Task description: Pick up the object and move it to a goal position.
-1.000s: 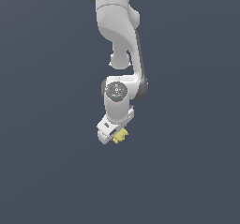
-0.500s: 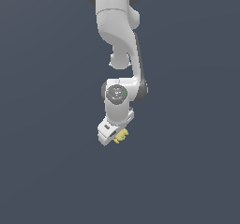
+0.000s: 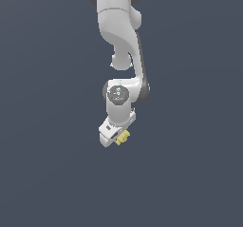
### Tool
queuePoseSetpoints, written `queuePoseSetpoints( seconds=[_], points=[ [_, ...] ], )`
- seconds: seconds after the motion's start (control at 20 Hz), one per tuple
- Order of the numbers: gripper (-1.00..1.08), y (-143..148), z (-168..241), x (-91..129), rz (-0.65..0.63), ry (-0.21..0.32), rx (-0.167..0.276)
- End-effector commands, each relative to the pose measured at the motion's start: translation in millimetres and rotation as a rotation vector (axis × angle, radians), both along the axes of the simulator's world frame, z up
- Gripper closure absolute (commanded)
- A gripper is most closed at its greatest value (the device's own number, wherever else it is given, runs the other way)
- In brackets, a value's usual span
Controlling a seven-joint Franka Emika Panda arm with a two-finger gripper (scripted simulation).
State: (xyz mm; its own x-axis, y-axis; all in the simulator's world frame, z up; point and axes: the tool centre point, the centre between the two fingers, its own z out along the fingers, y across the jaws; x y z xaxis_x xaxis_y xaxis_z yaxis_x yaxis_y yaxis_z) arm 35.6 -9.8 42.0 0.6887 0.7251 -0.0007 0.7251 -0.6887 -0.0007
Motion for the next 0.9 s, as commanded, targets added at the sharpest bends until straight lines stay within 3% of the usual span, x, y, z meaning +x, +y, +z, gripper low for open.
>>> queuePoseSetpoints(
  seconds=[0.0,0.45,0.85],
  points=[
    [1.08,2.1,4.0,-1.0,0.000,-0.001,0.000],
    [1.08,22.9,42.1,-15.2,0.001,-0.001,-0.001],
    [1.08,59.7,110.2,-40.0,0.001,-0.001,-0.003]
  ],
)
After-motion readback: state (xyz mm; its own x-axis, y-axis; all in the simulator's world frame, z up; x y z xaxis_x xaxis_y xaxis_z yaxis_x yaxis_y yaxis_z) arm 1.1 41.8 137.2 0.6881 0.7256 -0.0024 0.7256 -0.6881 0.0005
